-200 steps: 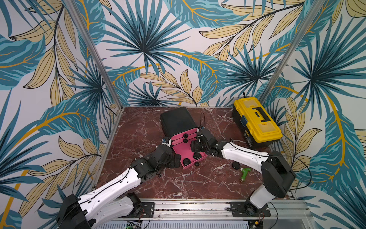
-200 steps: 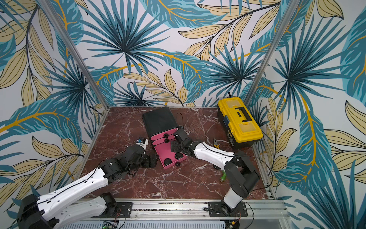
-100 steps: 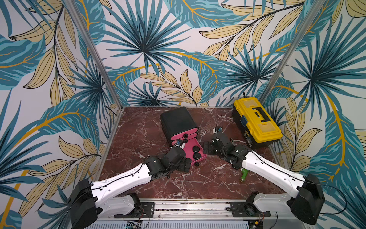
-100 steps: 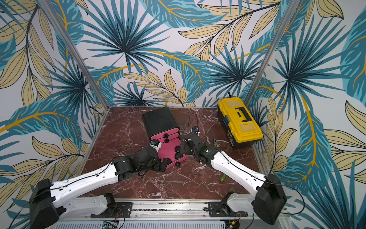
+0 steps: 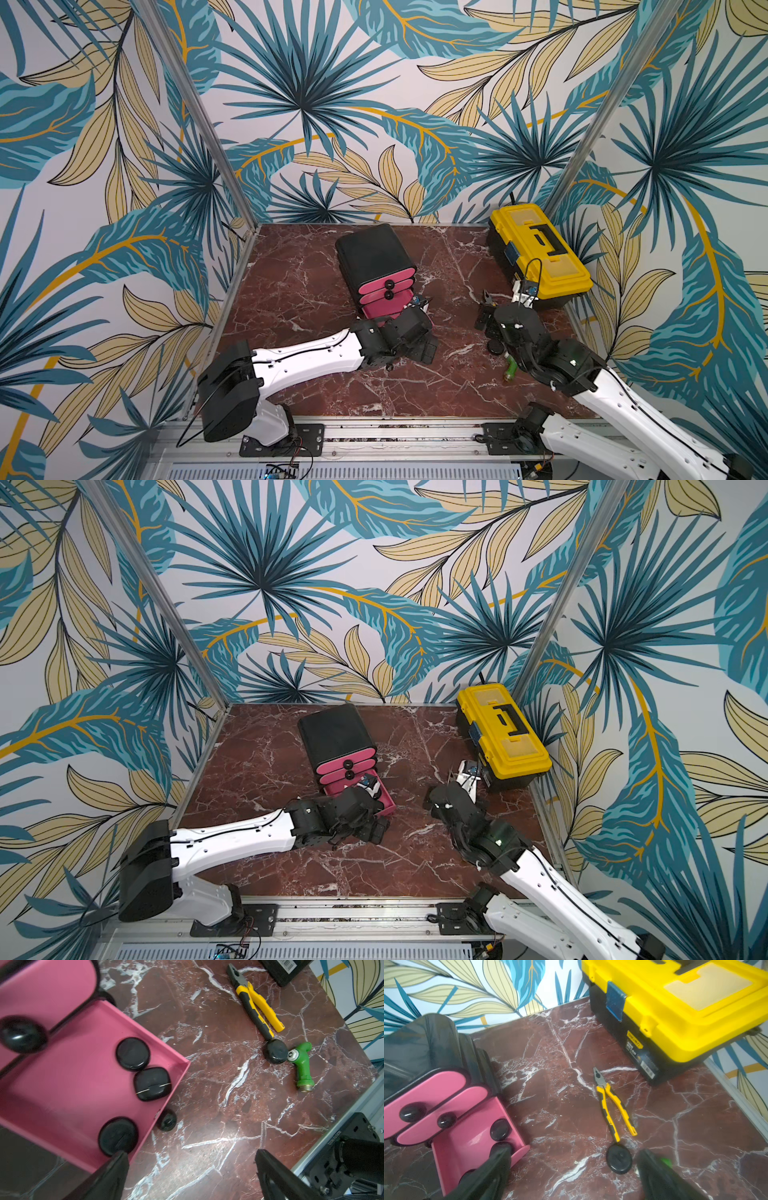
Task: Put the bluetooth earphones in the drawer according to color
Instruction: Pick up the Bluetooth earphone from the center of the board.
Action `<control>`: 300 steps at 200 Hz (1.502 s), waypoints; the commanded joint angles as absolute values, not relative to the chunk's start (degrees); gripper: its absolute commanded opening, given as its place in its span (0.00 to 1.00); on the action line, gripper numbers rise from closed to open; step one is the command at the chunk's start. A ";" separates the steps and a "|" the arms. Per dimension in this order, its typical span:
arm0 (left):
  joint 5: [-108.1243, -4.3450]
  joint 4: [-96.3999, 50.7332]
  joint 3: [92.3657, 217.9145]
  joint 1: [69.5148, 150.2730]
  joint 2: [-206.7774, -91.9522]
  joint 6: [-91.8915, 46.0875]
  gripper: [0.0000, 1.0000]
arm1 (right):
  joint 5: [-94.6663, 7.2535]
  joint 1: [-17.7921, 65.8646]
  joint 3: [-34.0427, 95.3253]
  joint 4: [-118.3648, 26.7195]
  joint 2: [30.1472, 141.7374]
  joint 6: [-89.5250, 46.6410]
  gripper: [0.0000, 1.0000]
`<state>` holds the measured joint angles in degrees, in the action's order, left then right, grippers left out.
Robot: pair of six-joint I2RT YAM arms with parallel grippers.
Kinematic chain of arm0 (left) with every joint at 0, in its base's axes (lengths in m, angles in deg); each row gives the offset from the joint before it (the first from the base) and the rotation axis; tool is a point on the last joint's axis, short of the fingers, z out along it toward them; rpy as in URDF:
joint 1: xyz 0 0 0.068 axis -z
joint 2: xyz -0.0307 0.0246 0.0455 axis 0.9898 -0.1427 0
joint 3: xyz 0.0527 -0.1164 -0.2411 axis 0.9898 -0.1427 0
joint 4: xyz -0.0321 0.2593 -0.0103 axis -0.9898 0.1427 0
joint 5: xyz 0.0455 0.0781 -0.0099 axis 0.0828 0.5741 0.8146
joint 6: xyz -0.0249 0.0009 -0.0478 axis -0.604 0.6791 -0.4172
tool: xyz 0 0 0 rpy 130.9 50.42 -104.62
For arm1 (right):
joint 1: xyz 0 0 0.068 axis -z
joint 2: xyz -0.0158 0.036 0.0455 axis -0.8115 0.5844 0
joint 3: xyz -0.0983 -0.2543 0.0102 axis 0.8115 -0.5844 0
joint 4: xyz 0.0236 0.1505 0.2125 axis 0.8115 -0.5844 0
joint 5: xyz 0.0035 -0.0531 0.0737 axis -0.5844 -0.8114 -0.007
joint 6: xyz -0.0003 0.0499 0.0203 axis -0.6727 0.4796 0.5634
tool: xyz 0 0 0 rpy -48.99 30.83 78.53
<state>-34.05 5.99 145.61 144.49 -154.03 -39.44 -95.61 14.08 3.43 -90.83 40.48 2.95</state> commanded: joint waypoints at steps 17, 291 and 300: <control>-36.24 4.52 156.62 147.60 -163.12 -37.50 1.00 | -102.03 14.07 1.66 -98.15 32.07 5.99 0.99; -26.25 17.38 211.29 154.39 -216.78 -29.63 0.60 | -103.05 14.05 5.91 -104.10 19.69 5.03 0.99; -26.38 17.39 210.65 154.37 -216.21 -29.67 0.54 | -103.16 14.09 5.68 -104.11 19.72 5.21 0.99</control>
